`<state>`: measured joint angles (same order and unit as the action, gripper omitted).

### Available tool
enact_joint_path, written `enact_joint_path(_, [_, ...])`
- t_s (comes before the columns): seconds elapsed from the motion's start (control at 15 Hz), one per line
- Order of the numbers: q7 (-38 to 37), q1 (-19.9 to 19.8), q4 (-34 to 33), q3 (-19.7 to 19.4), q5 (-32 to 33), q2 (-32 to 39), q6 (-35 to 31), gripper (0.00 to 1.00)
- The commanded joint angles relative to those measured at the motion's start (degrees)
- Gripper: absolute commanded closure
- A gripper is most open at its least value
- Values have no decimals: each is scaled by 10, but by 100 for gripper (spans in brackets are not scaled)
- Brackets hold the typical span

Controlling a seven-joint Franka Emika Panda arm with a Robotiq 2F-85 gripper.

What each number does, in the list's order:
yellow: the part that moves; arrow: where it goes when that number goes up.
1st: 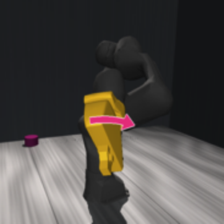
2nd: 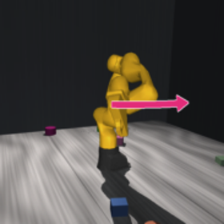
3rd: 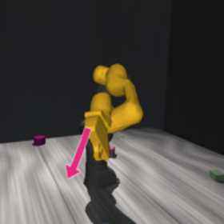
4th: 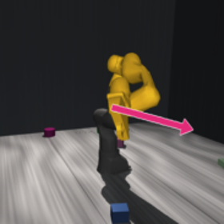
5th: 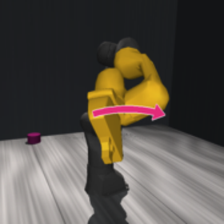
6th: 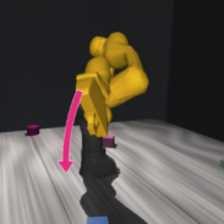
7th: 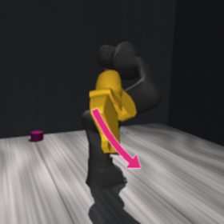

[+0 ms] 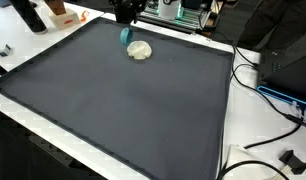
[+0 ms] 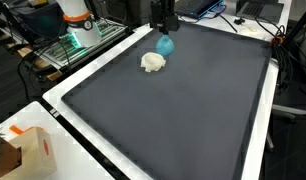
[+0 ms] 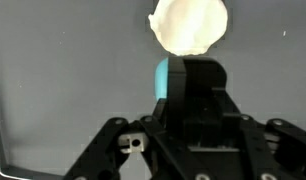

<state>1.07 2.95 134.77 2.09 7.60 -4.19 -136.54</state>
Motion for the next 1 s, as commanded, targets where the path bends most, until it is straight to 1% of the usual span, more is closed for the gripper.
enact_joint_path(0.0, [100, 5, 13, -11, -133, -5, -53, 75])
enact_joint_path(0.07, [133, 6, 14, -13, -180, -4, -65, 75])
enact_joint_path(0.13, [170, 25, 15, -33, -228, -2, -77, 75])
enact_joint_path(0.27, [246, 53, 11, -67, -323, -2, -78, 75])
enact_joint_path(0.4, [321, 72, 4, -98, -419, -2, -54, 75])
enact_joint_path(0.53, [390, 76, -1, -119, -516, 5, -29, 75])
enact_joint_path(0.67, [457, 68, -1, -131, -612, 18, 0, 75])
enact_joint_path(0.73, [490, 29, 0, -102, -659, 27, 21, 75])
enact_joint_path(0.87, [533, 5, 0, -102, -728, 46, 73, 75])
enact_joint_path(0.93, [547, -8, 0, -100, -748, 56, 97, 75])
